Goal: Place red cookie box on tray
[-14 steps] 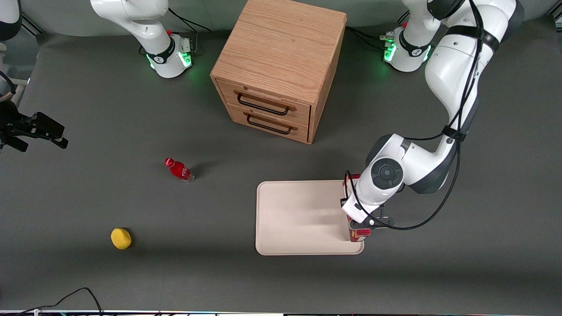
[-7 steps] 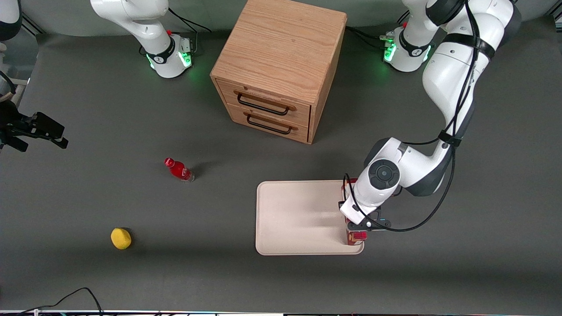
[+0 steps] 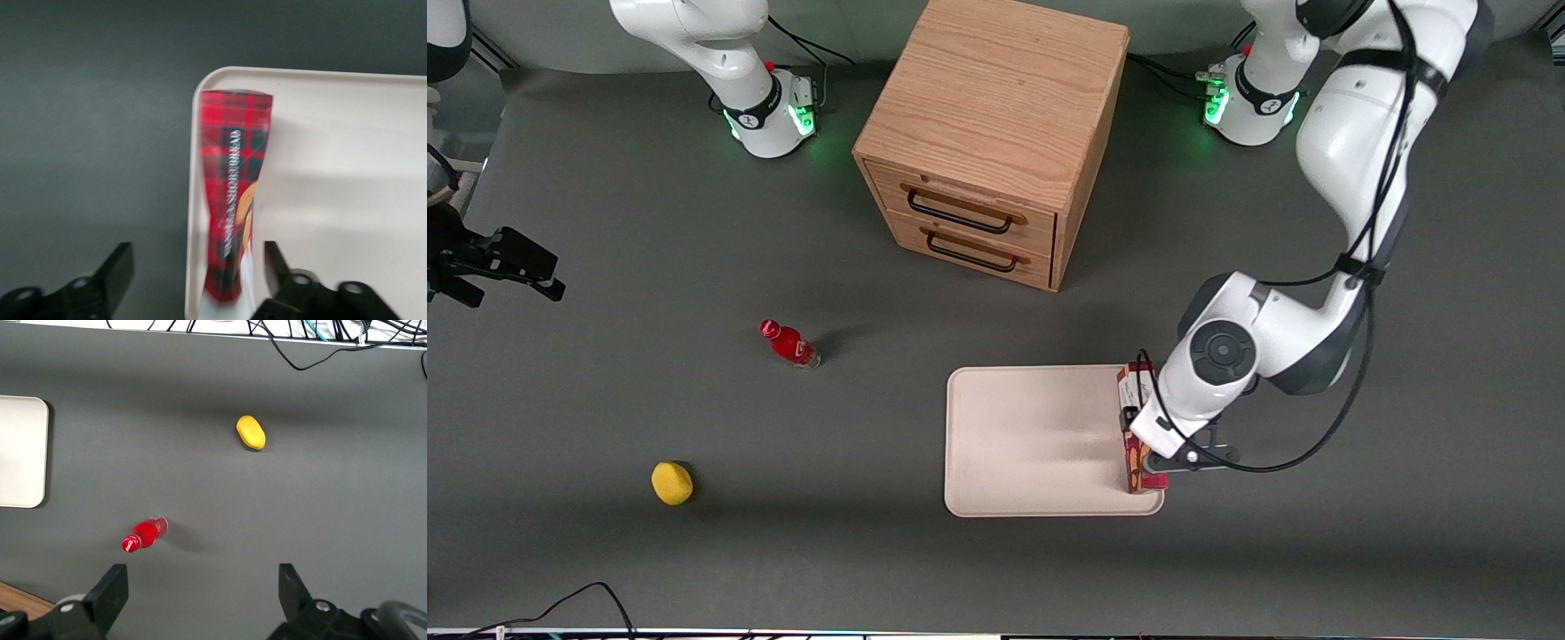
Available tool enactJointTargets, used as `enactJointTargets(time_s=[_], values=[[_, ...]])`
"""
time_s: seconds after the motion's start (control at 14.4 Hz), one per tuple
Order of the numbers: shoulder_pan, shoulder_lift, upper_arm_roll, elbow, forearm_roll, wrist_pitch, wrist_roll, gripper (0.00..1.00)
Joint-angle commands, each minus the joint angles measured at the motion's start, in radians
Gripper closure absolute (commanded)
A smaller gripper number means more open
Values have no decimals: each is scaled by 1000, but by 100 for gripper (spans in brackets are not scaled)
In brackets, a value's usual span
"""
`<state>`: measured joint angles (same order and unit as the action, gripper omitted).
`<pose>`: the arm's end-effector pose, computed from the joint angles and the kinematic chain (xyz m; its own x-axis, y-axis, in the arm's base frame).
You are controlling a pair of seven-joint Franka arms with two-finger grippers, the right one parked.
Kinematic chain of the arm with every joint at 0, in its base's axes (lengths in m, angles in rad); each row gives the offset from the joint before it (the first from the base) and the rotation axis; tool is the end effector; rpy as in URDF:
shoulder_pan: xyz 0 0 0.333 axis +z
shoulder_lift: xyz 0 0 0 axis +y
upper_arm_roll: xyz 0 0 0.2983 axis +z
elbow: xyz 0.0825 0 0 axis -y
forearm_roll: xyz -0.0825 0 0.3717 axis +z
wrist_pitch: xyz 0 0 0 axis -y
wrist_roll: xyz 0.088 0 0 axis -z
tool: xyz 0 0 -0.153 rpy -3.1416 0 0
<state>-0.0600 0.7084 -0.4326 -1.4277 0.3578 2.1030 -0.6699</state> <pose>0.6536 -0.2644 0.2530 0.9940 0.0971 0.0508 0.0976 -0.9952 -0.0073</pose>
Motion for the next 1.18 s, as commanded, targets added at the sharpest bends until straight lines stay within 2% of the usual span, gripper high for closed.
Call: enactJointTargets(time_s=[0.0,0.21,0.35,0.42,0.56,0.69,0.83,0.97,1.11], values=[[19,-188,15,-22,-132,-188,117,0],[15,-357,170,-13,-294,-386,338,0],[12,-470,286,-19,-348,-563,531,0],[12,-525,338,-36,-350,-642,621,0],[8,-642,429,-130,-350,-695,740,0],[8,-783,489,-312,-349,-640,824,0],[9,-915,511,-463,-343,-588,837,0],[8,-929,511,-456,-327,-616,834,0],[6,-876,508,-363,-318,-661,842,0]])
